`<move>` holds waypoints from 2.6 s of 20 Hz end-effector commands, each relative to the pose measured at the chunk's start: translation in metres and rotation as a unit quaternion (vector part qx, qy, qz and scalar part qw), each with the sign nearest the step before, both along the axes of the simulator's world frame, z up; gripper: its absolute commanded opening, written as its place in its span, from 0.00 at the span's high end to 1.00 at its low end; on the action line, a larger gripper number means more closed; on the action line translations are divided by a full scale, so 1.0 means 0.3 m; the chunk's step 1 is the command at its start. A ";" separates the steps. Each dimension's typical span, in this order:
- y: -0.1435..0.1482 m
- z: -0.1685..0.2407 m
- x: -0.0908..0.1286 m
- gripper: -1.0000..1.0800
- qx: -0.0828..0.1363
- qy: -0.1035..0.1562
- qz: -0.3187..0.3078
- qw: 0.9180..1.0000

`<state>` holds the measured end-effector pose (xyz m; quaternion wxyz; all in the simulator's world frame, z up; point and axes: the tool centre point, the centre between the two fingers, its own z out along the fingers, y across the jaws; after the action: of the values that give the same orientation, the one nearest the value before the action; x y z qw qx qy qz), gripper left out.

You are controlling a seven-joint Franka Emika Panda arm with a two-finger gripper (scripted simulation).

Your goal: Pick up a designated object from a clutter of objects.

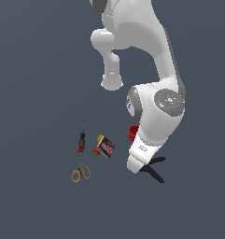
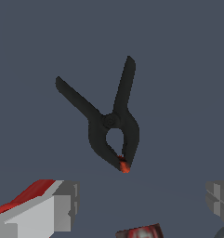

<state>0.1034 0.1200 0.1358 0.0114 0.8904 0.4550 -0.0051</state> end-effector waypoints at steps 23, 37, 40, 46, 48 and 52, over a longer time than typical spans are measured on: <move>0.157 -0.263 0.024 0.04 0.012 0.003 0.141 0.990; 0.159 -0.389 0.026 1.00 0.012 0.002 0.143 0.990; 0.159 -0.389 0.026 1.00 0.012 0.002 0.143 0.990; 0.158 -0.383 0.029 1.00 0.012 0.001 0.143 0.990; 0.157 -0.380 0.028 1.00 0.012 0.001 0.143 0.990; 0.153 -0.358 0.020 1.00 0.012 0.001 0.143 0.990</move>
<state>0.1093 0.1663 0.0242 -0.0001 0.8161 0.5780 -0.0005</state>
